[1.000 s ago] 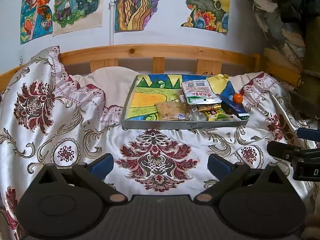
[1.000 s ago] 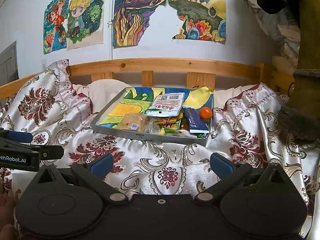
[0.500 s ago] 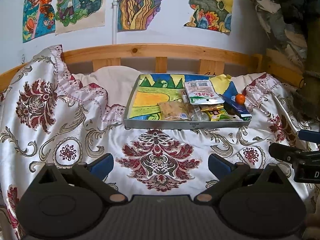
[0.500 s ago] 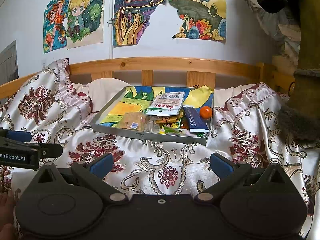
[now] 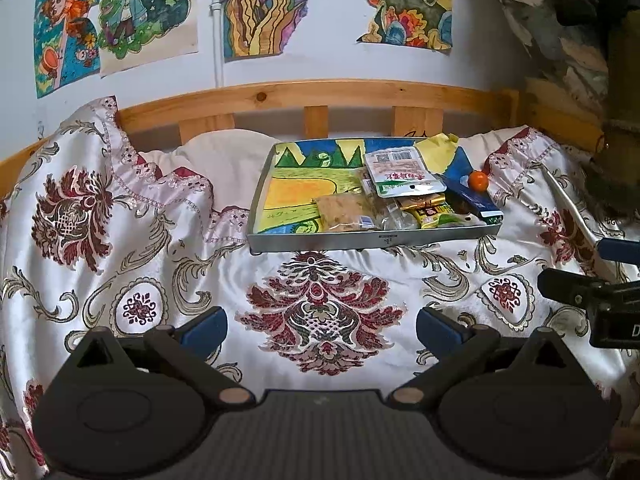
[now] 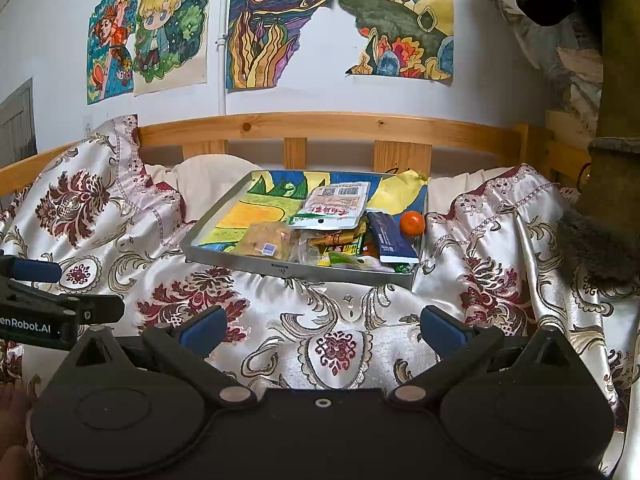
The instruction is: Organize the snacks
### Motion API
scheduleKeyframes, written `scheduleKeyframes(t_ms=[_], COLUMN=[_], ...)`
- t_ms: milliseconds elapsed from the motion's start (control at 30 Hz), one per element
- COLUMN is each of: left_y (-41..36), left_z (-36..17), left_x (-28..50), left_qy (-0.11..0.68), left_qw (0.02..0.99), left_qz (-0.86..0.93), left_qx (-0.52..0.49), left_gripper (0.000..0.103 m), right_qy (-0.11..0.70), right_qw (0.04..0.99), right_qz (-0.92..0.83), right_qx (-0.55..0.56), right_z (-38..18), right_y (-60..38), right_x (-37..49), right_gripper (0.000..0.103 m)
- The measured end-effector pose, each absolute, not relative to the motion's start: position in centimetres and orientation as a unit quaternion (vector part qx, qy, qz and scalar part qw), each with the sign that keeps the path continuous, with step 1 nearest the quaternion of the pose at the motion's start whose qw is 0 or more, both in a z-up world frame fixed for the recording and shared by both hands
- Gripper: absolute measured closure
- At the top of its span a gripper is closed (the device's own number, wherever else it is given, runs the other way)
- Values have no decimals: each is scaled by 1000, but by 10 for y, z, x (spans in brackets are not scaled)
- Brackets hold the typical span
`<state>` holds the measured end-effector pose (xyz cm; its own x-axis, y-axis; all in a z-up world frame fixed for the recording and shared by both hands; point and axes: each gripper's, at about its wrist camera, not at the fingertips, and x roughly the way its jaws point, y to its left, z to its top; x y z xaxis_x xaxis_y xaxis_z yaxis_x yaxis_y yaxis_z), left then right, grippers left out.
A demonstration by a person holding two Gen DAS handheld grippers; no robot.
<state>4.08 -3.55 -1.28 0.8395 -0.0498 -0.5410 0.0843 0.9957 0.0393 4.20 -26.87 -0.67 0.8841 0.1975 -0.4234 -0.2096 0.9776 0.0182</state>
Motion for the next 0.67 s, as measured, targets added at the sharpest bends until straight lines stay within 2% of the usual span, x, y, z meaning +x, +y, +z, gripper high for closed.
scheduleKeyframes(t_ms=[667], left_y=[-34], left_z=[-14], left_x=[42], left_qy=[290], left_qw=[956], left_qz=[-36], left_qx=[34], left_gripper=[1], right_qy=[218], right_qw=[970], right_qz=[104], right_qx=[-15], right_z=[-6], right_y=[-267], right_x=[43], right_gripper=[1])
